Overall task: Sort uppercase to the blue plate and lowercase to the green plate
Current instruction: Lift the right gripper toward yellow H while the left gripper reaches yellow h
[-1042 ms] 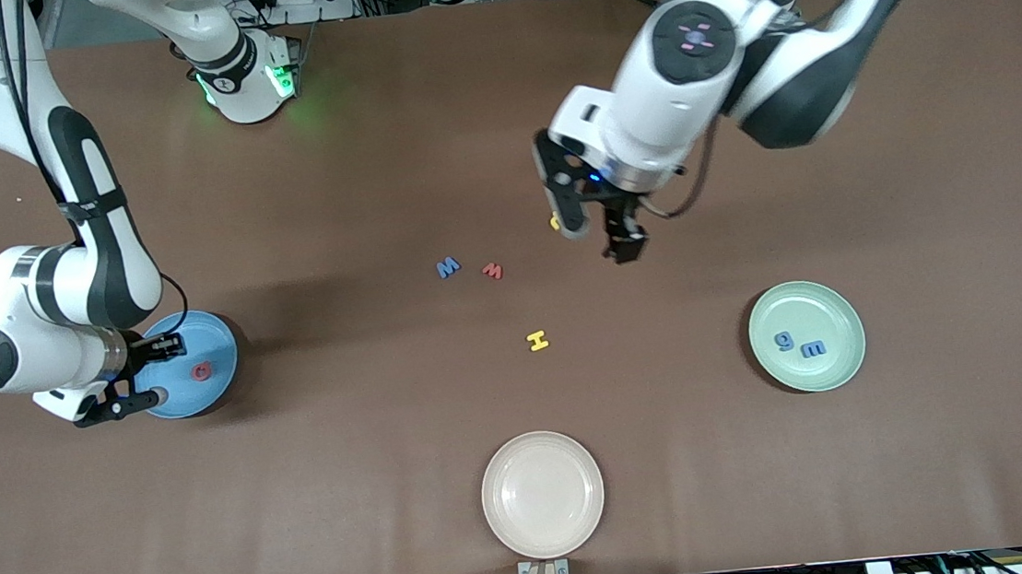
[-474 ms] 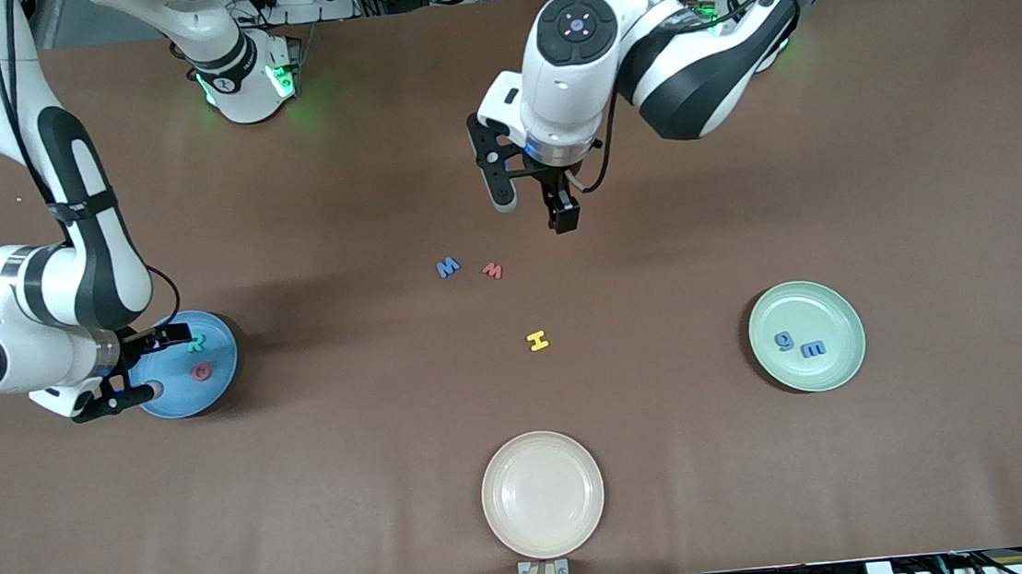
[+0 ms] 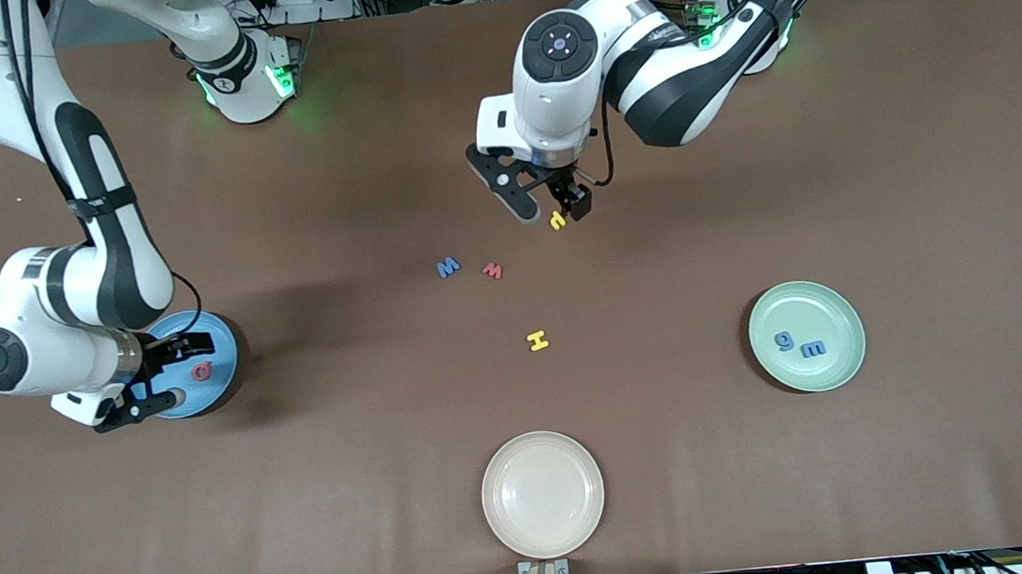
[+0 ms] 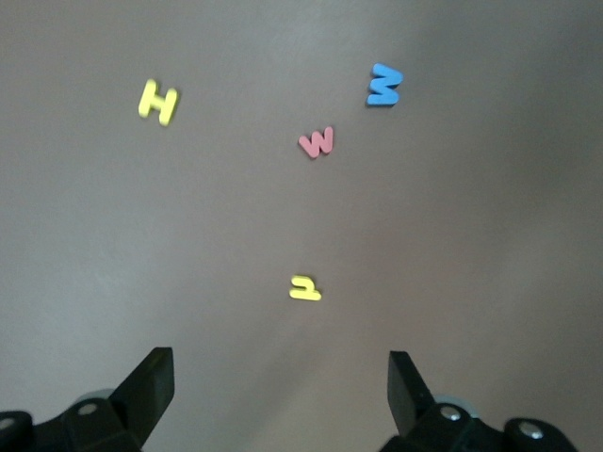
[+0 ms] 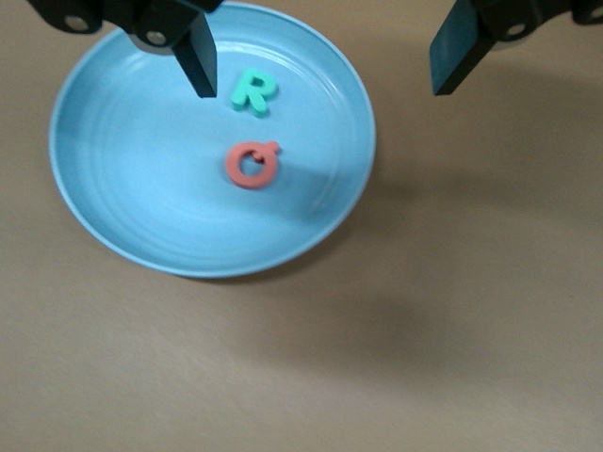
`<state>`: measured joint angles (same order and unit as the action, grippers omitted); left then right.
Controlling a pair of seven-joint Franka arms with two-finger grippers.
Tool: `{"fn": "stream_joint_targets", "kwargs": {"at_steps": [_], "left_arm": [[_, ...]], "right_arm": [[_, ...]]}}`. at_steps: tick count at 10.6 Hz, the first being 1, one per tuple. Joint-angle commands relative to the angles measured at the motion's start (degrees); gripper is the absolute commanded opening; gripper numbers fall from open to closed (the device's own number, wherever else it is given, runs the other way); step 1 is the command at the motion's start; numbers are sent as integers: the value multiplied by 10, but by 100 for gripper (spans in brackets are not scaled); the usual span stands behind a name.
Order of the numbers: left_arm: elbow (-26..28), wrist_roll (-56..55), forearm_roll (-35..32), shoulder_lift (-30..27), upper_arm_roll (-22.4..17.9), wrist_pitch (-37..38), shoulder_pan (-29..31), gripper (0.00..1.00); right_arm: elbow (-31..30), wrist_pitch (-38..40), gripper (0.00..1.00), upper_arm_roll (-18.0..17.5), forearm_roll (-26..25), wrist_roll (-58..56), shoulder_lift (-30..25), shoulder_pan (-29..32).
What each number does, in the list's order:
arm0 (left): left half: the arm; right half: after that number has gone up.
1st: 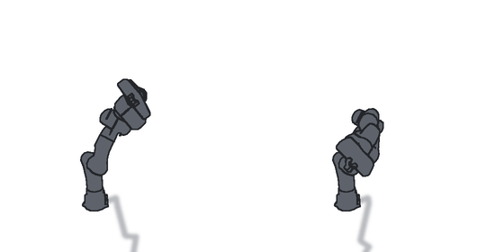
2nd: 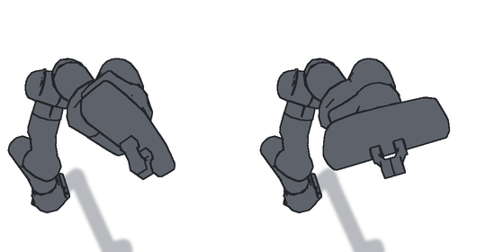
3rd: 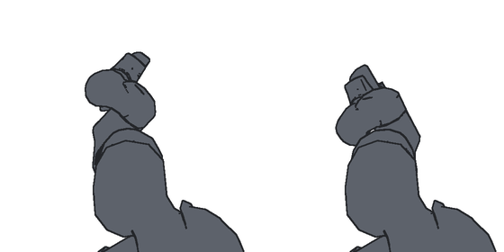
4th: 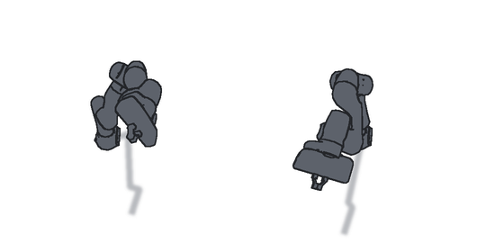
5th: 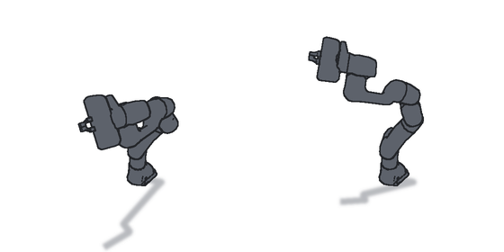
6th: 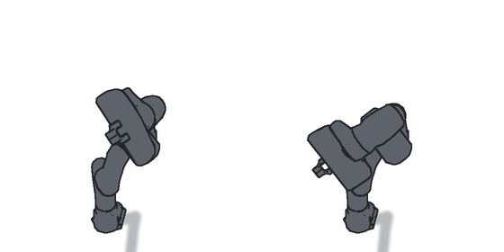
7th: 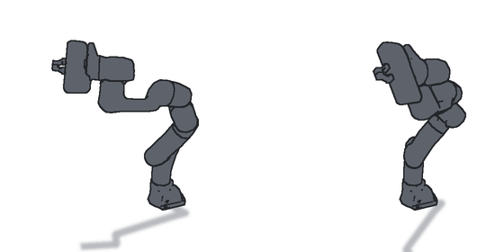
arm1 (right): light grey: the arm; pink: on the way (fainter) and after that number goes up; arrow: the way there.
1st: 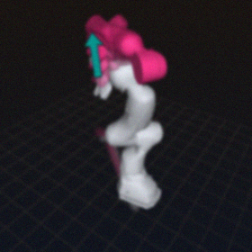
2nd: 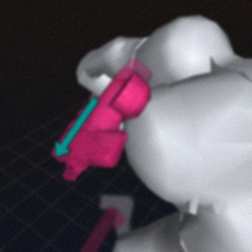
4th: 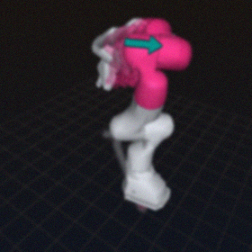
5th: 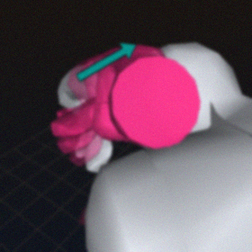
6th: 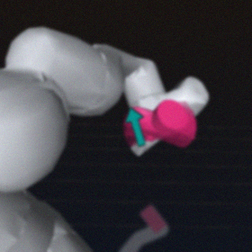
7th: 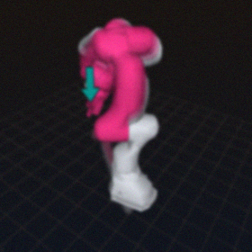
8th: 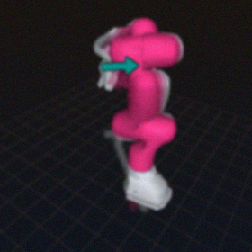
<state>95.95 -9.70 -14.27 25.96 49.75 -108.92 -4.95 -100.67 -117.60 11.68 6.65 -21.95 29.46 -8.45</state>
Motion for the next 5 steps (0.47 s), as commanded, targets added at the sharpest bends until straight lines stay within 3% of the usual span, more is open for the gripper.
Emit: {"fn": "stream_joint_targets", "kwargs": {"at_steps": [1,5], "left_arm": [[33,-132,-9,-3,-1,-9,-9,100],[70,-336,-9,7,-3,-14,-1,100]], "right_arm": [[21,2,100,0,15,7,10,-23],[34,1,100,0,16,59,19,-74]]}}
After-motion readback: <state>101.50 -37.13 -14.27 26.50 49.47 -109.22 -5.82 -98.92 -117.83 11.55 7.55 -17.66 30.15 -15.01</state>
